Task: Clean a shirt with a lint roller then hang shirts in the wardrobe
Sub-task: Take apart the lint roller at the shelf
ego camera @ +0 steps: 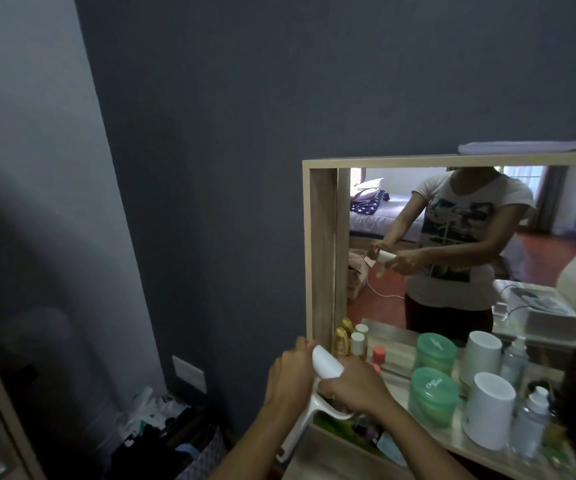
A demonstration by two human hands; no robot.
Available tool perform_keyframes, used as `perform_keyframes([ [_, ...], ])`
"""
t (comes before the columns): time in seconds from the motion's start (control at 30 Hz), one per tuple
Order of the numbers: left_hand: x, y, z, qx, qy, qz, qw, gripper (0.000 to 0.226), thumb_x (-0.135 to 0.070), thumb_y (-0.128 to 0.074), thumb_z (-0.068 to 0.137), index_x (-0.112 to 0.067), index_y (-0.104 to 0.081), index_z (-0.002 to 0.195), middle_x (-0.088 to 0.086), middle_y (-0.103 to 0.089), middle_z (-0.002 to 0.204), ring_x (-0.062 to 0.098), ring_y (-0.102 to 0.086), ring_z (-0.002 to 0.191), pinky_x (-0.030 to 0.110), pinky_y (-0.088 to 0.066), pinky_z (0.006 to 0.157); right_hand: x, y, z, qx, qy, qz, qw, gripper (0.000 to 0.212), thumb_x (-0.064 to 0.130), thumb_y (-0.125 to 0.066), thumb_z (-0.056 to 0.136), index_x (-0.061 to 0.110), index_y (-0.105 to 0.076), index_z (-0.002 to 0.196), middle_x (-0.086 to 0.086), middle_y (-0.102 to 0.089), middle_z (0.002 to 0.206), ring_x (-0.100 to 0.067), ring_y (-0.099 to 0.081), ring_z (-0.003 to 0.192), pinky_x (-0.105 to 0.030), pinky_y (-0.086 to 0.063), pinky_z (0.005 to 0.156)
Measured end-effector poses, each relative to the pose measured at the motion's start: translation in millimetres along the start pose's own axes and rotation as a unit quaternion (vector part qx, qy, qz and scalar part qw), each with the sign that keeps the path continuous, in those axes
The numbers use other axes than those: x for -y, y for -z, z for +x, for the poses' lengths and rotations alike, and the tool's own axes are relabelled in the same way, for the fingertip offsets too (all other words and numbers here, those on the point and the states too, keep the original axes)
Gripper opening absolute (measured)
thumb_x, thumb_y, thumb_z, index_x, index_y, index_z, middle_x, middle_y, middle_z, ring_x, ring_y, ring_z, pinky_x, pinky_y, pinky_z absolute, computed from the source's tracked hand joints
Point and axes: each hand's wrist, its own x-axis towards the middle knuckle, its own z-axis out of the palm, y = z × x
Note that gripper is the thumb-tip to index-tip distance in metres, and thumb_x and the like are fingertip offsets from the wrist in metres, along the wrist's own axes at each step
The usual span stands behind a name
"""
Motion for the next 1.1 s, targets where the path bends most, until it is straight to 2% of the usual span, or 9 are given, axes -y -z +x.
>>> perform_keyframes([
  [0.17, -1, -3, 2, 0.004, -0.008, -0.067, 0.998, 0.018, -0.029, -0.038, 0.099, -0.022, -0.052, 0.106, 0.003, -0.066, 0.101, 0.016, -0.065, 0.089, 0.038, -0.057, 0.081, -5, 6, -7, -0.012, 0.001, 0.047, 0.999, 0.030, 0.030, -0.067, 0.057, 0.021, -0.065, 0.086, -0.002, -0.069, 0.076, -0.015, -0.067, 0.061, -0.026, -0.052, 0.052],
  [0.27, -5, -3, 3, 0.023, 0.005, -0.178, 0.984, 0.032, -0.040, -0.028, 0.100, -0.027, -0.054, 0.088, -0.002, -0.066, 0.090, 0.010, -0.065, 0.082, 0.038, -0.057, 0.080, -6, 12, -14, -0.031, 0.017, 0.056, 0.998, 0.031, 0.033, -0.068, 0.062, 0.026, -0.060, 0.091, 0.001, -0.066, 0.080, -0.016, -0.067, 0.069, -0.032, -0.055, 0.059],
  [0.43, -10, -4, 8, 0.026, 0.004, -0.297, 0.955, 0.053, -0.044, -0.024, 0.103, -0.010, -0.058, 0.078, 0.006, -0.068, 0.082, 0.017, -0.065, 0.077, 0.042, -0.054, 0.078, -5, 10, -25, -0.105, 0.043, 0.013, 0.993, 0.026, 0.037, -0.068, 0.075, 0.030, -0.059, 0.098, 0.008, -0.064, 0.087, -0.006, -0.059, 0.077, -0.021, -0.046, 0.059],
  [0.53, -11, -5, 15, 0.036, 0.020, -0.321, 0.946, 0.047, -0.041, -0.027, 0.103, -0.014, -0.054, 0.075, 0.010, -0.063, 0.078, 0.016, -0.059, 0.073, 0.042, -0.052, 0.072, -3, 8, -28, -0.146, 0.056, -0.039, 0.987, 0.038, 0.041, -0.067, 0.077, 0.028, -0.058, 0.112, 0.007, -0.064, 0.099, -0.010, -0.059, 0.087, -0.021, -0.049, 0.068],
  [0.63, -9, -4, 22, 0.059, 0.063, -0.392, 0.916, 0.041, -0.034, -0.028, 0.103, -0.013, -0.047, 0.074, 0.008, -0.057, 0.073, 0.016, -0.054, 0.069, 0.033, -0.044, 0.064, 3, 11, -30, -0.167, 0.088, -0.116, 0.975, 0.047, 0.044, -0.063, 0.081, 0.026, -0.053, 0.122, 0.005, -0.064, 0.110, -0.013, -0.060, 0.097, -0.020, -0.043, 0.068],
  [0.8, -11, -5, 34, 0.065, 0.139, -0.447, 0.881, 0.060, -0.055, -0.025, 0.100, -0.018, -0.052, 0.061, 0.009, -0.056, 0.066, 0.022, -0.054, 0.067, 0.033, -0.043, 0.068, 10, 13, -24, -0.193, 0.085, -0.120, 0.970, 0.042, 0.044, -0.061, 0.080, 0.024, -0.054, 0.116, 0.004, -0.058, 0.100, -0.013, -0.046, 0.083, -0.023, -0.034, 0.062],
  [0.93, -8, -11, 40, 0.085, 0.185, -0.451, 0.869, 0.060, -0.061, -0.028, 0.096, -0.017, -0.049, 0.061, 0.000, -0.047, 0.052, 0.016, -0.046, 0.055, 0.028, -0.040, 0.060, 1, 11, -14, -0.101, 0.054, 0.008, 0.993, 0.043, 0.044, -0.064, 0.071, 0.027, -0.058, 0.110, 0.008, -0.063, 0.092, -0.010, -0.059, 0.079, -0.024, -0.047, 0.059],
  [1.0, -3, -18, 41, 0.097, 0.203, -0.458, 0.860, 0.060, -0.063, -0.032, 0.094, -0.014, -0.055, 0.070, 0.009, -0.055, 0.065, 0.022, -0.054, 0.065, 0.032, -0.046, 0.068, -4, 13, -10, -0.038, 0.050, 0.045, 0.997, 0.048, 0.048, -0.062, 0.066, 0.027, -0.058, 0.109, 0.005, -0.065, 0.091, -0.012, -0.064, 0.078, -0.034, -0.057, 0.069],
  [1.1, -4, -24, 41, 0.086, 0.228, -0.493, 0.835, 0.059, -0.062, -0.038, 0.093, -0.011, -0.064, 0.077, 0.018, -0.061, 0.082, 0.028, -0.058, 0.082, 0.038, -0.047, 0.077, -10, 16, -7, -0.020, 0.059, 0.043, 0.997, 0.048, 0.047, -0.061, 0.063, 0.027, -0.059, 0.107, 0.003, -0.065, 0.091, -0.013, -0.064, 0.076, -0.036, -0.058, 0.071],
])
